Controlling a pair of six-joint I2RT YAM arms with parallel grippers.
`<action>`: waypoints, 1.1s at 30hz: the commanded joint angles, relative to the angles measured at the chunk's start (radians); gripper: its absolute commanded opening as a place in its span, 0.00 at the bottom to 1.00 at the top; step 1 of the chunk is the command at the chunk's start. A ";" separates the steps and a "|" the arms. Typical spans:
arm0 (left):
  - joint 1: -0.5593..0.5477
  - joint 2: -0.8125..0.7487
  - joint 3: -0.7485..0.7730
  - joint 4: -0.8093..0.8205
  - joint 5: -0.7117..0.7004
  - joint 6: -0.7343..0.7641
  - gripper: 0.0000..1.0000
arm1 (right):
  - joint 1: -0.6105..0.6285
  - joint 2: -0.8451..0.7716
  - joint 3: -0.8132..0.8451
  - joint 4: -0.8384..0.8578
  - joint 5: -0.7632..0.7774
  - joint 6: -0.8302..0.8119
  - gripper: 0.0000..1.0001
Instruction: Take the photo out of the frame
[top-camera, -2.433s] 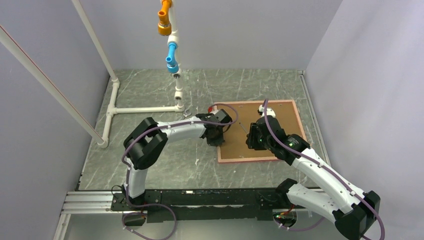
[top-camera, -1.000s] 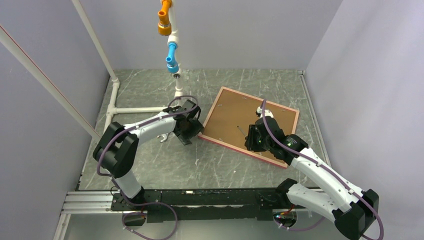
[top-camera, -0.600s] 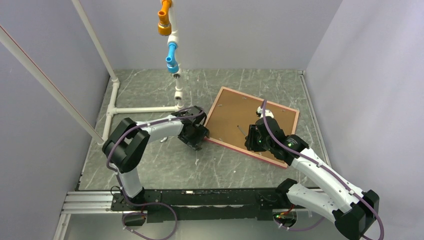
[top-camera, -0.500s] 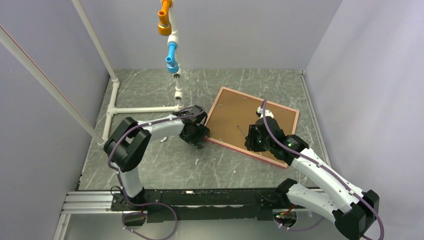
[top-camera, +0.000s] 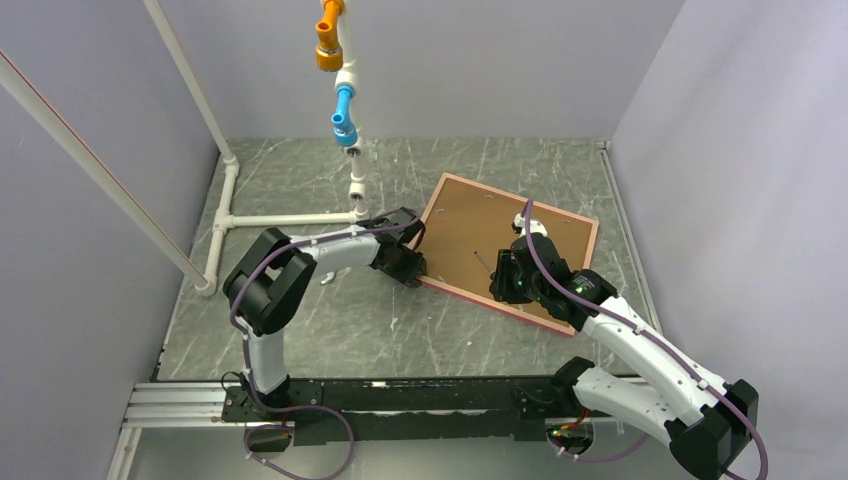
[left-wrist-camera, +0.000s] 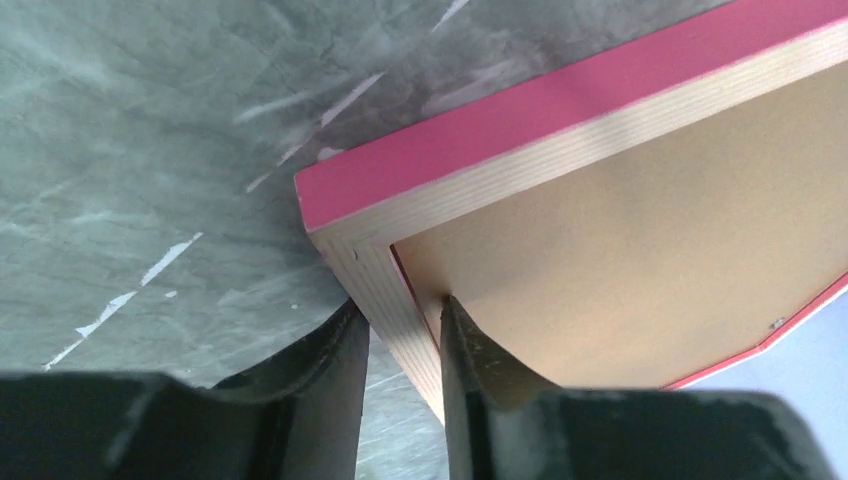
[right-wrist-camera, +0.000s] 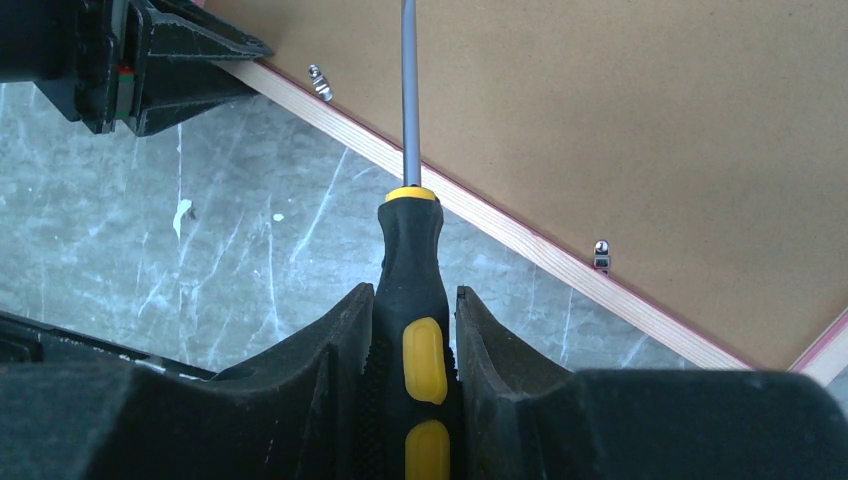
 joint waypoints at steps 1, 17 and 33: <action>-0.011 0.092 0.040 -0.170 -0.108 -0.057 0.32 | -0.001 -0.012 0.001 0.054 -0.009 -0.010 0.00; 0.048 0.187 0.108 0.022 -0.182 0.591 0.03 | 0.045 0.070 -0.029 0.115 -0.080 -0.024 0.00; 0.136 0.235 0.206 0.163 0.005 1.152 0.00 | 0.097 0.217 0.001 0.184 -0.046 -0.046 0.00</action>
